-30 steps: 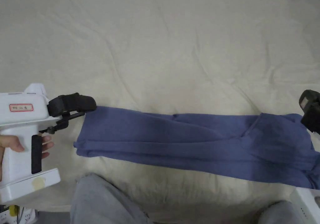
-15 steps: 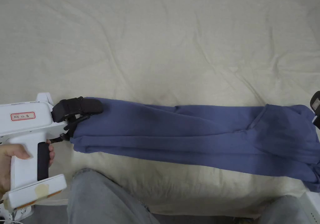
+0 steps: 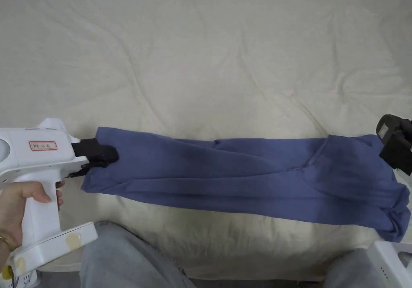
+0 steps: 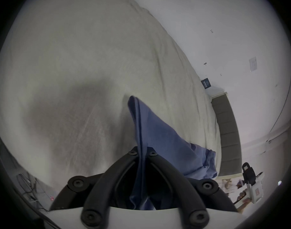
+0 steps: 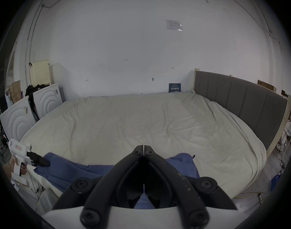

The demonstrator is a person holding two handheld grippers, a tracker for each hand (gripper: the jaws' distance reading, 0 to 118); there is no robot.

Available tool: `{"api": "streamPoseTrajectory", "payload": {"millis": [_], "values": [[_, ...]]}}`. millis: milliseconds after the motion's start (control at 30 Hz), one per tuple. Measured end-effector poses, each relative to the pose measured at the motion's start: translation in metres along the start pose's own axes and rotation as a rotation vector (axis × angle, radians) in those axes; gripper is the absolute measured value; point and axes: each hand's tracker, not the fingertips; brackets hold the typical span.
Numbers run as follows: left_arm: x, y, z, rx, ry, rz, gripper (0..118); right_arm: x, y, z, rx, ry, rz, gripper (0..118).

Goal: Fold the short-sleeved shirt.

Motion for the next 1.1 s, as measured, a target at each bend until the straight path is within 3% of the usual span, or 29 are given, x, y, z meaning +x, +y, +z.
{"api": "streamPoseTrajectory", "payload": {"millis": [100,300,533,733,767,833,867,900,967,1100], "values": [[0.048,-0.006,0.028,0.051,0.0,-0.138,7,0.005,0.0,0.004,0.01,0.012,-0.013,2],[0.147,-0.026,0.042,0.012,-0.09,-0.27,7,0.026,0.0,0.009,0.037,0.038,-0.038,2],[0.238,-0.062,-0.053,-0.142,-0.131,-0.43,7,0.054,-0.004,0.027,0.072,0.02,-0.063,2],[0.272,-0.107,-0.149,-0.265,-0.072,-0.418,8,0.084,-0.014,0.046,0.073,-0.052,-0.097,2],[0.274,-0.113,-0.16,-0.272,-0.067,-0.428,21,0.088,-0.016,0.048,0.071,-0.062,-0.101,2],[0.279,-0.125,-0.179,-0.296,-0.051,-0.455,66,0.093,-0.019,0.052,0.063,-0.081,-0.111,2],[0.28,-0.128,-0.185,-0.317,-0.038,-0.463,80,0.096,-0.02,0.054,0.06,-0.086,-0.115,2],[0.283,-0.13,-0.184,-0.327,-0.033,-0.462,75,0.099,-0.021,0.055,0.058,-0.091,-0.119,2],[0.284,-0.129,-0.17,-0.302,-0.055,-0.459,48,0.103,-0.022,0.056,0.058,-0.098,-0.12,2],[0.285,-0.122,-0.124,-0.045,-0.024,-0.564,2,0.104,-0.022,0.056,0.065,-0.091,-0.133,2]]}}
